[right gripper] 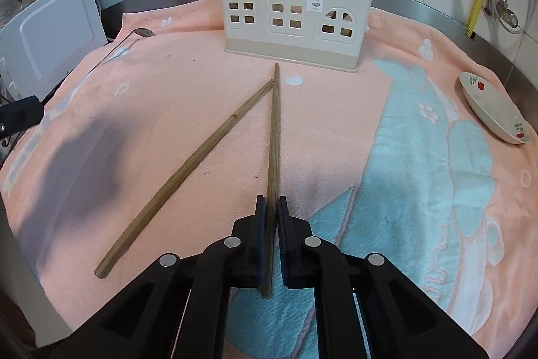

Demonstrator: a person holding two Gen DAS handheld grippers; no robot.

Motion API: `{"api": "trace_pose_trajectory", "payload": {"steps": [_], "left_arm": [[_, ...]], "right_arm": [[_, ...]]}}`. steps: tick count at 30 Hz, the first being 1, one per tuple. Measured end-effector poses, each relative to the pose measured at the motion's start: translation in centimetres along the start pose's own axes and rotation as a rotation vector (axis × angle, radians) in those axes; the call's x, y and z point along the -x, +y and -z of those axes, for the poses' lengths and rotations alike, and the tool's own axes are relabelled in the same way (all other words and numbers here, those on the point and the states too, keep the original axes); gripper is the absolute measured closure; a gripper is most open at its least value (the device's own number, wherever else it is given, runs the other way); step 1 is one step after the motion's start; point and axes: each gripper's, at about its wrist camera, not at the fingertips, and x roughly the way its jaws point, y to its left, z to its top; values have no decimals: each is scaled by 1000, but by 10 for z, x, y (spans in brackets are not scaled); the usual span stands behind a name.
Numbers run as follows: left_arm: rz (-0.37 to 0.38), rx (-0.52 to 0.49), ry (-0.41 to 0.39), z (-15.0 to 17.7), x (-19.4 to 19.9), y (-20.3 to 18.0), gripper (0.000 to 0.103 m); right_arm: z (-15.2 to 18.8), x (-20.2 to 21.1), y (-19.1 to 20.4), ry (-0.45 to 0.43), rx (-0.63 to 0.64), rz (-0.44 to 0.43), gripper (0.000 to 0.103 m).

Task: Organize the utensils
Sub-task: 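Close the left tool on the last chopstick while the right tool lifts its own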

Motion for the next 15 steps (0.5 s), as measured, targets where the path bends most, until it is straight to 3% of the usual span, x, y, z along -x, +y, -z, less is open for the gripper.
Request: {"api": "trace_pose_trajectory", "payload": {"steps": [15], "left_arm": [[105,-73,81,23,-24,-48,31]], "right_arm": [[-13,51,-15,-116,-17,-15,97]]}}
